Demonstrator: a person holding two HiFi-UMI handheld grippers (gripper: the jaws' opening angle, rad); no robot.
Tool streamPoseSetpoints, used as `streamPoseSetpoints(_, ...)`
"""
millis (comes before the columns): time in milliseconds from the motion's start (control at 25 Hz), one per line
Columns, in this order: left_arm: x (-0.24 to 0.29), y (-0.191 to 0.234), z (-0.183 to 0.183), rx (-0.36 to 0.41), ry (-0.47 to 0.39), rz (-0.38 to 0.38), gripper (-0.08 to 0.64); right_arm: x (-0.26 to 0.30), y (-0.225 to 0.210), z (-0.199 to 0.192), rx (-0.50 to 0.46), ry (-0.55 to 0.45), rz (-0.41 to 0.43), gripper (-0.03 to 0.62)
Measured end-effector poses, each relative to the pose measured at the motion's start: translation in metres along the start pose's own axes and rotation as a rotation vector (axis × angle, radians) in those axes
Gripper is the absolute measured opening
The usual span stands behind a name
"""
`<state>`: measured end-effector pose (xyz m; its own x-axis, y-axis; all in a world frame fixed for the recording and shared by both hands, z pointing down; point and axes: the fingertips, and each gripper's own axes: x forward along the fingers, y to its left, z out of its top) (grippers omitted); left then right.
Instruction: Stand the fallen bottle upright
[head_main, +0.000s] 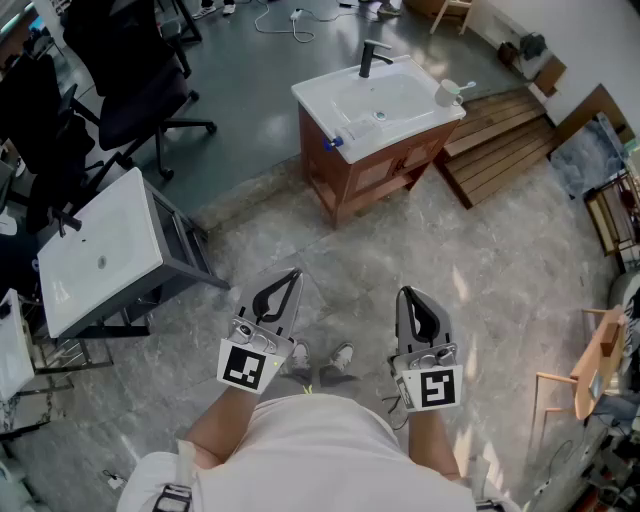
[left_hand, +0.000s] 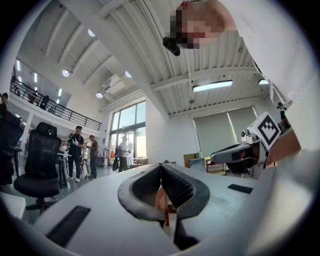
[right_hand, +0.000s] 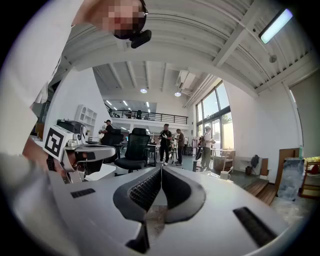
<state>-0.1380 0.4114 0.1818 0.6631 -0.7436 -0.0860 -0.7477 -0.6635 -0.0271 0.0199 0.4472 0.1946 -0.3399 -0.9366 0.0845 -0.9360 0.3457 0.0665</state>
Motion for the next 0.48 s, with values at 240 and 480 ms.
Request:
streamPoseSetpoints(240,0.009,-0.026,0.005,0.005,0.003,0.005,0.018,-0.013,-0.018,0.005,0.002,-0.012,0.026,0.037)
streamPoseSetpoints(480,0.015,-0.038,0.0,0.01,0.009,0.058,0.018,-0.019,-0.037,-0.001,0.04,-0.039,0.073,0.037)
